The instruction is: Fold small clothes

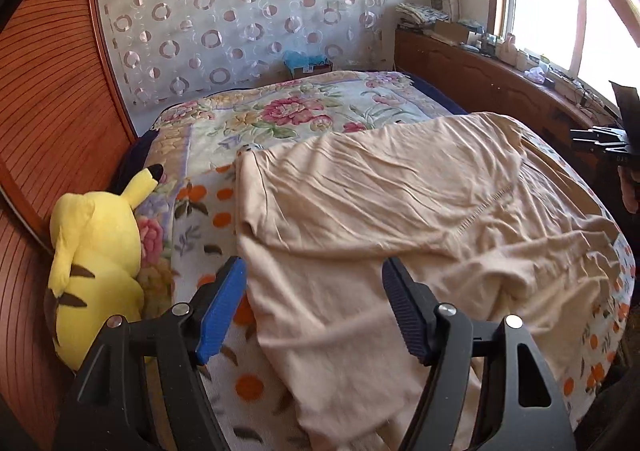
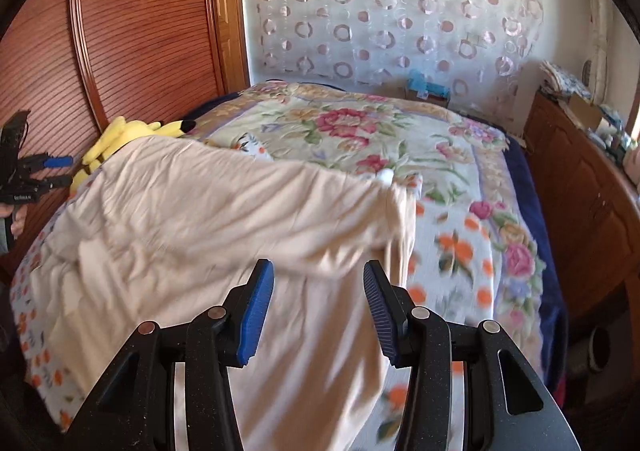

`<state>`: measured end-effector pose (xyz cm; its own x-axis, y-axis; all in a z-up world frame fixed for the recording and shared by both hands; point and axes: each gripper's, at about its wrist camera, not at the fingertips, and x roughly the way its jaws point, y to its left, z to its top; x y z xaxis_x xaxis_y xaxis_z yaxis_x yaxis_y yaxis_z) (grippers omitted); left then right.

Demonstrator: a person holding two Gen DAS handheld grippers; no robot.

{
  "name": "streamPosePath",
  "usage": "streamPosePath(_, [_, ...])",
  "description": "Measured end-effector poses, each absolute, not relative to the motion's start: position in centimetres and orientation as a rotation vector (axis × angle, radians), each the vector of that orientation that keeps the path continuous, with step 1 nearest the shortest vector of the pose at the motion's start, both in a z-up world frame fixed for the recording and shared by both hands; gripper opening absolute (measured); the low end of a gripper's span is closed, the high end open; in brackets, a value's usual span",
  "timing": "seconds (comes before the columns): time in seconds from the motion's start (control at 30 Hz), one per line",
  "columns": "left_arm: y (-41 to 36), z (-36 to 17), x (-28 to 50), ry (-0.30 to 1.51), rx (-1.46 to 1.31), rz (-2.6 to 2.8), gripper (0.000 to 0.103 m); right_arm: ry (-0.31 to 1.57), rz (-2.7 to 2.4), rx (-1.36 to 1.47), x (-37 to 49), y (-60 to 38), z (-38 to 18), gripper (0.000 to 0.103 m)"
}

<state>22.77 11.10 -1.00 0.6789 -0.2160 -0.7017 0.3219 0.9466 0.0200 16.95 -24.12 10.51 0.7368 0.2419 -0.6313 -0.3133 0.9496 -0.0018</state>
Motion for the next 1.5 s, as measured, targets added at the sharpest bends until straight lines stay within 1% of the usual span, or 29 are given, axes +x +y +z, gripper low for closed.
streamPosePath(0.07, [10.9,-1.5,20.6,0.776,0.138,-0.314,0.071,0.682,0.309,-0.088,14.6,-24.7,10.1,0.049])
streamPosePath(0.13, [10.5,-2.2,18.5,0.798,0.132,-0.316,0.062,0.692,0.299,-0.079,13.2,-25.2,9.7,0.049])
streamPosePath(0.17, [10.4,-2.5,17.9,0.805,0.129,-0.312,0.06,0.694,0.297,-0.073,12.1,-25.4,9.6,0.049])
streamPosePath(0.23, [10.3,-3.3,16.5,0.82,0.11,-0.31,0.049,0.702,0.285,-0.06,10.3,-25.9,9.1,0.049])
streamPosePath(0.27, [10.3,-3.7,16.0,0.827,0.096,-0.319,0.047,0.706,0.283,-0.056,9.4,-26.0,9.0,0.049])
streamPosePath(0.33, [10.1,-4.3,15.4,0.841,0.1,-0.314,0.039,0.713,0.29,-0.055,8.1,-26.1,8.5,0.049])
streamPosePath(0.4, [10.1,-4.8,15.1,0.851,0.1,-0.298,0.035,0.728,0.296,-0.068,7.4,-26.0,8.4,0.049])
streamPosePath(0.67, [9.6,-6.8,14.0,0.875,0.119,-0.253,0.034,0.737,0.297,-0.093,5.2,-25.6,8.2,0.049])
streamPosePath(0.8, [9.8,-6.9,13.7,0.861,0.139,-0.201,0.029,0.739,0.285,-0.094,4.0,-25.7,6.8,0.049])
streamPosePath(0.97, [10.6,-7.2,13.0,0.848,0.111,-0.18,0.029,0.734,0.286,-0.076,2.6,-25.8,6.0,0.049])
streamPosePath(1.0, [10.7,-7.2,13.0,0.842,0.106,-0.181,0.025,0.732,0.29,-0.076,2.4,-25.8,5.9,0.049])
streamPosePath(1.03, [11.0,-7.2,12.9,0.835,0.092,-0.172,0.009,0.73,0.295,-0.076,2.1,-25.8,5.7,0.049])
streamPosePath(1.07, [11.3,-7.2,12.7,0.829,0.071,-0.169,0.004,0.728,0.295,-0.077,1.7,-25.8,5.6,0.049])
streamPosePath(1.27, [13.9,-4.8,8.7,0.699,-0.031,-0.147,0.003,0.726,0.283,-0.059,0.7,-26.7,4.9,0.049])
streamPosePath(1.5, [16.5,-6.4,7.5,0.734,-0.098,-0.095,0.003,0.711,0.234,-0.072,0.8,-27.3,4.8,0.049])
